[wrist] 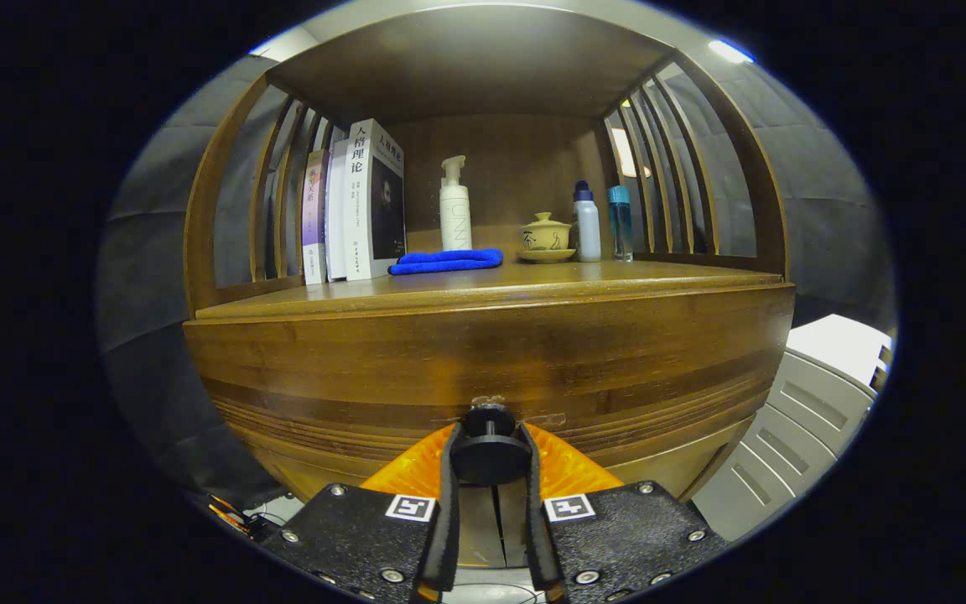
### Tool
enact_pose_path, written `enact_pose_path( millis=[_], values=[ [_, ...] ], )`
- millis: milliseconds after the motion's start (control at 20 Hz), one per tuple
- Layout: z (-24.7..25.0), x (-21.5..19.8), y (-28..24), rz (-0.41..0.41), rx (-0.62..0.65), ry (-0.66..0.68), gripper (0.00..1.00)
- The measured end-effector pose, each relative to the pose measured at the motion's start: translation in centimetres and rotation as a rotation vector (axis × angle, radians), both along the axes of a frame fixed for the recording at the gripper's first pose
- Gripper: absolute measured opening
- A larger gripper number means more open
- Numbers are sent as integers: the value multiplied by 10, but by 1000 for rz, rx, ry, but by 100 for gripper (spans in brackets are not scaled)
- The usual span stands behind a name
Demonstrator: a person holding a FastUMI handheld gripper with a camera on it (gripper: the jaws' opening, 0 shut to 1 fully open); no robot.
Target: Pull open the drawer, take out the items inside it, and place them on the countertop above the cabinet.
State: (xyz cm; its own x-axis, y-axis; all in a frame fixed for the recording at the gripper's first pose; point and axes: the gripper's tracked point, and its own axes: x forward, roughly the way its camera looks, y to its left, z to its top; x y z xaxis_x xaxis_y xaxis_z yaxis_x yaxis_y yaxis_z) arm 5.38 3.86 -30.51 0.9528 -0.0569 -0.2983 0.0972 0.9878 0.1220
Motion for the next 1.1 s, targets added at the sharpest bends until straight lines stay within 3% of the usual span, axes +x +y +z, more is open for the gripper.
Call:
enact_pose_path(
  millis=[400,1100],
  values=[
    [1,-19,0,-11,29,15,33],
    [10,-96,0,-34,33,23,33]
  ],
)
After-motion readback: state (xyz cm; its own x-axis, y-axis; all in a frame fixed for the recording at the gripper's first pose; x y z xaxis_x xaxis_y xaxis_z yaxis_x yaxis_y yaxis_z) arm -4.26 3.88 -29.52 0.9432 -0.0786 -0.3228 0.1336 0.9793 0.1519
